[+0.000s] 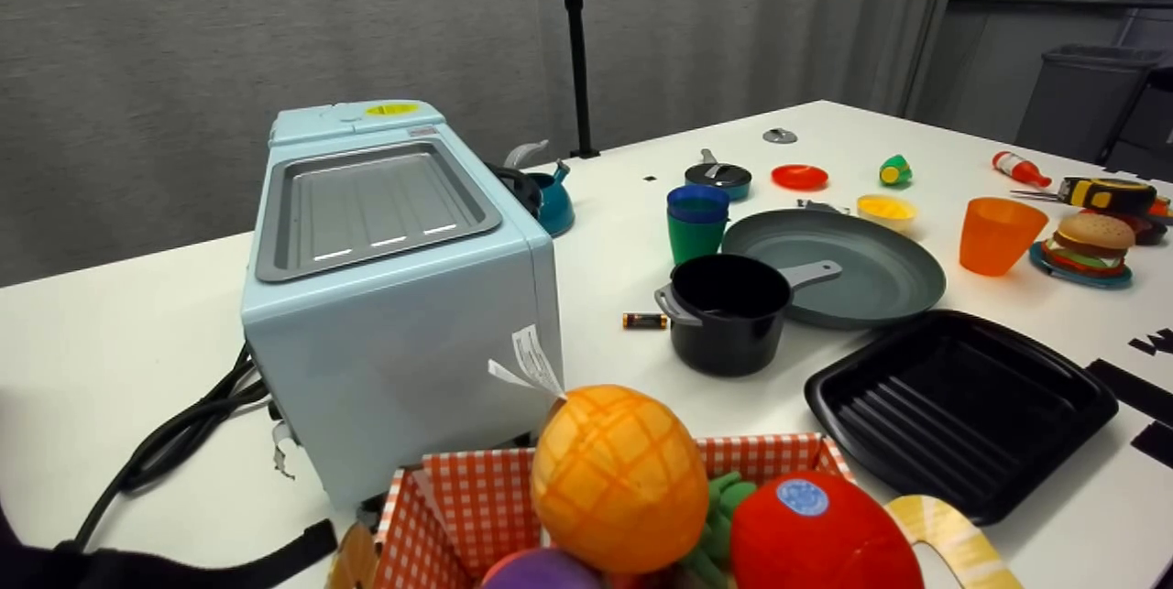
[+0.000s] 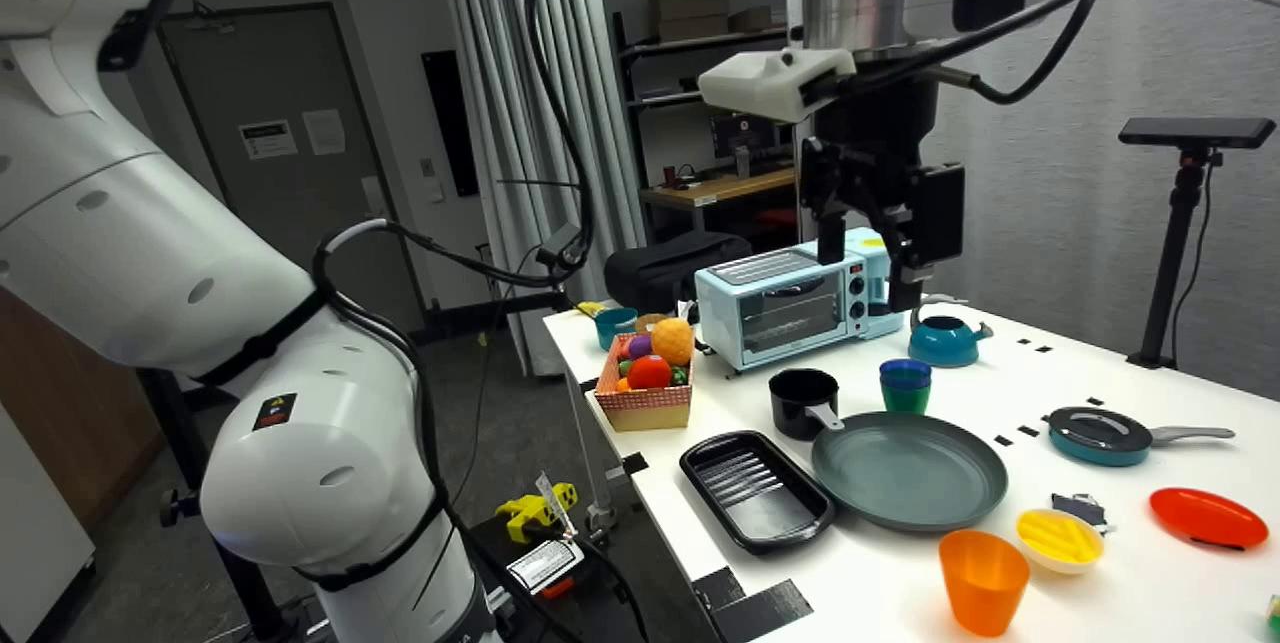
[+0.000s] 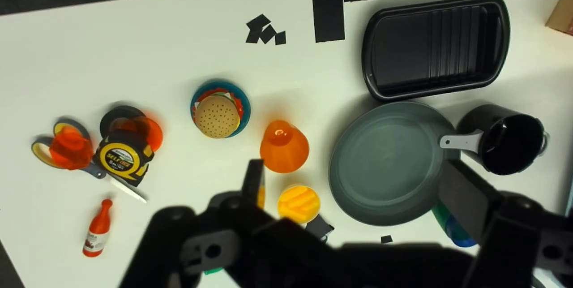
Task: Pour the things in the white bowl onto the plate
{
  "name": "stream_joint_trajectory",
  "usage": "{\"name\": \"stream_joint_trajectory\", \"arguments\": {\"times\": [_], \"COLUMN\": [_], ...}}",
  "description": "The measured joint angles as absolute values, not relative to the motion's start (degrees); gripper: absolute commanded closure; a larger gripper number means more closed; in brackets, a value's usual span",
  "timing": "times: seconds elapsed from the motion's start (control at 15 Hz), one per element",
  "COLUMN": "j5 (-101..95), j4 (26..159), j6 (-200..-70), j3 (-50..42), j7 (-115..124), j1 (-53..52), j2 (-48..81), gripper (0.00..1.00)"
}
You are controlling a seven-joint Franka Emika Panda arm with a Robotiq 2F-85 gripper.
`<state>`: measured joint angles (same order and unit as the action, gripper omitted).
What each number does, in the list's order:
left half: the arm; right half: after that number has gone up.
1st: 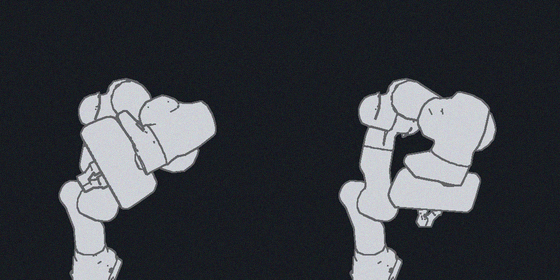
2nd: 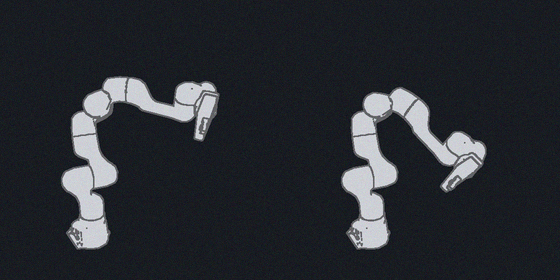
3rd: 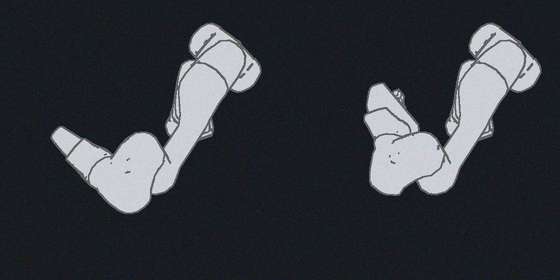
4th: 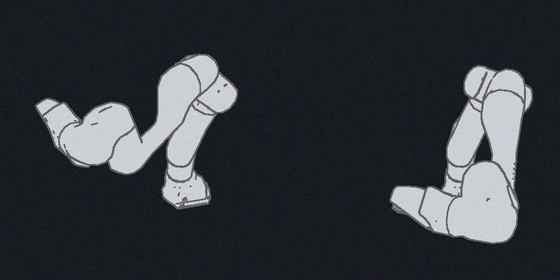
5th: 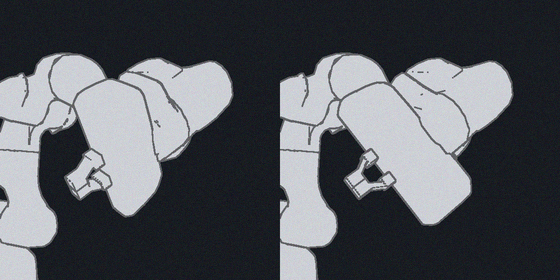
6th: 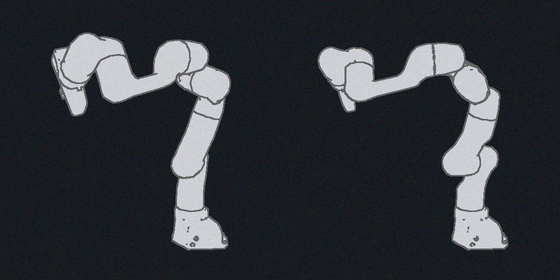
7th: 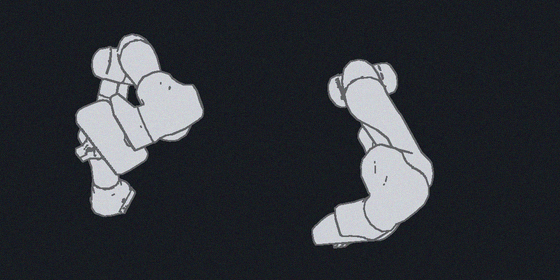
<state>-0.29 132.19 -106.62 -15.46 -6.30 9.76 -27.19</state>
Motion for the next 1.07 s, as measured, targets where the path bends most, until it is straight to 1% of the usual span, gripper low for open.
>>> {"name": "stream_joint_trajectory", "arguments": {"times": [0.33, 0.87, 1.07], "j5": [-0.11, 0.00, -0.03], "j4": [132.33, 131.53, 129.25], "j6": [-113.63, -130.98, -134.88], "j3": [-15.50, -14.26, -13.26], "j7": [-6.18, -4.24, -1.58], "j1": [9.76, 9.76, 9.75], "j2": [-21.78, -7.47, -2.42], "gripper": [0.00, 0.00, 0.00]}}
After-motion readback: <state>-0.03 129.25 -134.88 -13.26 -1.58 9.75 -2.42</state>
